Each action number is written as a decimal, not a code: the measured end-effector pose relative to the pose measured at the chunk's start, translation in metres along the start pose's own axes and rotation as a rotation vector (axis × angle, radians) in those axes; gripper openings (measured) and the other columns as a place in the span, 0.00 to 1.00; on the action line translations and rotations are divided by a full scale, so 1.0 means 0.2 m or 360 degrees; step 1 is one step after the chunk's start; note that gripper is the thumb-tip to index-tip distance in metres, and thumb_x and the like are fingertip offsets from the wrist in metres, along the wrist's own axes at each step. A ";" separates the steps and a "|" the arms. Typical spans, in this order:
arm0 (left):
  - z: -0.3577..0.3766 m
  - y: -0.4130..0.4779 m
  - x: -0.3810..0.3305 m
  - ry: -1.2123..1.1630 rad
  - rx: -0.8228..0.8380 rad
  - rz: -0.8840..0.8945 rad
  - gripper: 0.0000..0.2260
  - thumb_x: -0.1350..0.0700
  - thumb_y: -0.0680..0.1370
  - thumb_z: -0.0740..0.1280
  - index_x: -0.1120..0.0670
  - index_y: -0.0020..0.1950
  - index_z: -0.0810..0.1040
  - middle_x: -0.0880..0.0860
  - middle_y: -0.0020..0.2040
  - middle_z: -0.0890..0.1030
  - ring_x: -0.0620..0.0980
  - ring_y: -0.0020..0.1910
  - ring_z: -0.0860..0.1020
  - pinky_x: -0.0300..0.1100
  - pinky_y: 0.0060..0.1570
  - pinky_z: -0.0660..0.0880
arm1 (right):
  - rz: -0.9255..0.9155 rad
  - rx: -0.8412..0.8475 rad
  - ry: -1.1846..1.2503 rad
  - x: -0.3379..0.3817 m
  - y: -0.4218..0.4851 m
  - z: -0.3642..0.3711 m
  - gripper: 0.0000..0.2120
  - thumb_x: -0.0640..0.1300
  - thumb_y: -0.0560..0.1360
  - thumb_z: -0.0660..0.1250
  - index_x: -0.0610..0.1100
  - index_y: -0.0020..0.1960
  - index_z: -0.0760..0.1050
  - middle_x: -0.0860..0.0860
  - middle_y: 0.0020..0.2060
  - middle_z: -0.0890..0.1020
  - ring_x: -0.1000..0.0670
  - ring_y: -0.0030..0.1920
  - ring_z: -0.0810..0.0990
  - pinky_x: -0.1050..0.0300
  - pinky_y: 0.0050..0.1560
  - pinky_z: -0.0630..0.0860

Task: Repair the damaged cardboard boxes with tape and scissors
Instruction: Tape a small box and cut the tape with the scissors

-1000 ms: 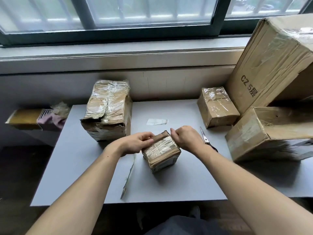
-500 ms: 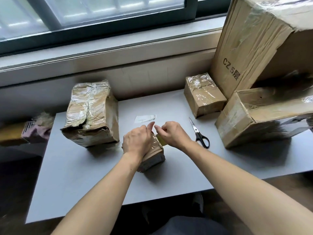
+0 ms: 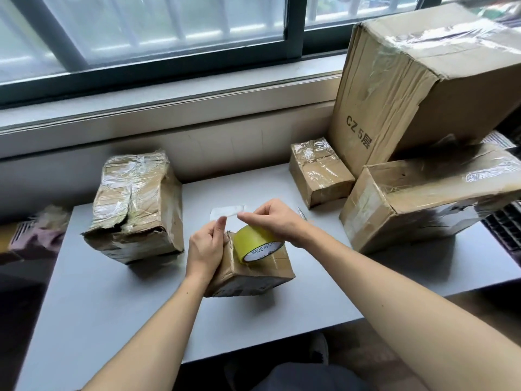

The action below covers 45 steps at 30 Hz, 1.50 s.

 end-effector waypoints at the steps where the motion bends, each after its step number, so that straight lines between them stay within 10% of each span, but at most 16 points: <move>1: -0.01 0.01 0.04 0.0031 -0.0020 -0.0093 0.25 0.43 0.83 0.58 0.56 0.31 0.70 0.53 0.30 0.75 0.50 0.33 0.73 0.45 0.38 0.67 | -0.0030 -0.0011 -0.0048 0.00 0.00 0.04 0.25 0.52 0.78 0.70 0.43 0.28 0.65 0.50 0.26 0.61 0.54 0.26 0.58 0.61 0.26 0.55; 6: -0.11 0.05 0.18 0.0286 -0.0069 -0.0294 0.27 0.40 0.82 0.56 0.57 0.33 0.74 0.55 0.35 0.77 0.59 0.40 0.77 0.48 0.38 0.70 | -0.0173 -0.0082 -0.0352 0.03 0.04 0.26 0.28 0.54 0.78 0.69 0.46 0.26 0.59 0.48 0.25 0.59 0.51 0.28 0.57 0.54 0.30 0.55; 10: -0.12 0.01 0.27 -0.0135 0.0372 -0.0671 0.28 0.32 0.76 0.61 0.58 0.40 0.76 0.50 0.36 0.76 0.50 0.37 0.72 0.46 0.41 0.68 | -0.0233 -0.0093 -0.0650 0.06 0.08 0.37 0.28 0.54 0.79 0.66 0.46 0.26 0.59 0.47 0.25 0.61 0.51 0.27 0.58 0.53 0.30 0.57; 15: -0.07 -0.09 0.42 -0.0543 0.0791 -0.0919 0.21 0.48 0.68 0.70 0.65 0.49 0.79 0.56 0.42 0.78 0.50 0.46 0.73 0.48 0.53 0.71 | -0.0235 -0.0203 -0.0824 -0.01 0.10 0.47 0.29 0.51 0.79 0.64 0.44 0.24 0.56 0.48 0.23 0.57 0.48 0.27 0.57 0.50 0.30 0.57; 23: -0.04 -0.12 0.43 -0.0606 0.0912 -0.0663 0.09 0.60 0.79 0.67 0.66 0.50 0.81 0.58 0.40 0.78 0.51 0.41 0.73 0.49 0.47 0.73 | 0.0133 -0.0085 -0.0302 -0.16 0.10 0.42 0.30 0.50 0.79 0.67 0.50 0.24 0.55 0.52 0.24 0.57 0.53 0.26 0.54 0.55 0.29 0.51; 31: 0.01 -0.10 0.49 -0.0530 0.0851 -0.0529 0.23 0.35 0.69 0.69 0.55 0.45 0.83 0.54 0.36 0.74 0.51 0.38 0.69 0.48 0.42 0.68 | 0.0059 -0.0228 -0.1120 -0.06 0.08 0.32 0.25 0.51 0.76 0.62 0.45 0.24 0.57 0.47 0.22 0.59 0.45 0.27 0.59 0.54 0.30 0.58; 39: -0.03 -0.12 0.37 -0.0149 0.0808 -0.0360 0.12 0.51 0.81 0.66 0.53 0.40 0.80 0.47 0.29 0.71 0.46 0.29 0.66 0.43 0.33 0.63 | -0.0202 -0.0222 -0.1660 -0.03 0.05 0.27 0.26 0.53 0.79 0.58 0.44 0.26 0.63 0.45 0.28 0.67 0.39 0.37 0.70 0.54 0.38 0.62; 45: 0.03 -0.09 0.16 0.0489 0.0633 -0.0158 0.15 0.48 0.84 0.55 0.54 0.46 0.75 0.56 0.45 0.82 0.59 0.49 0.78 0.48 0.46 0.72 | -0.0184 -0.0238 -0.1562 -0.06 0.05 0.25 0.27 0.54 0.80 0.58 0.43 0.25 0.62 0.44 0.28 0.69 0.39 0.38 0.68 0.53 0.39 0.61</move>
Point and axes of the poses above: each hand's wrist, its own y-axis towards the middle knuckle, its own z-axis out of the palm, x = y × z, the point moved 3 cm from there along y, towards the middle knuckle
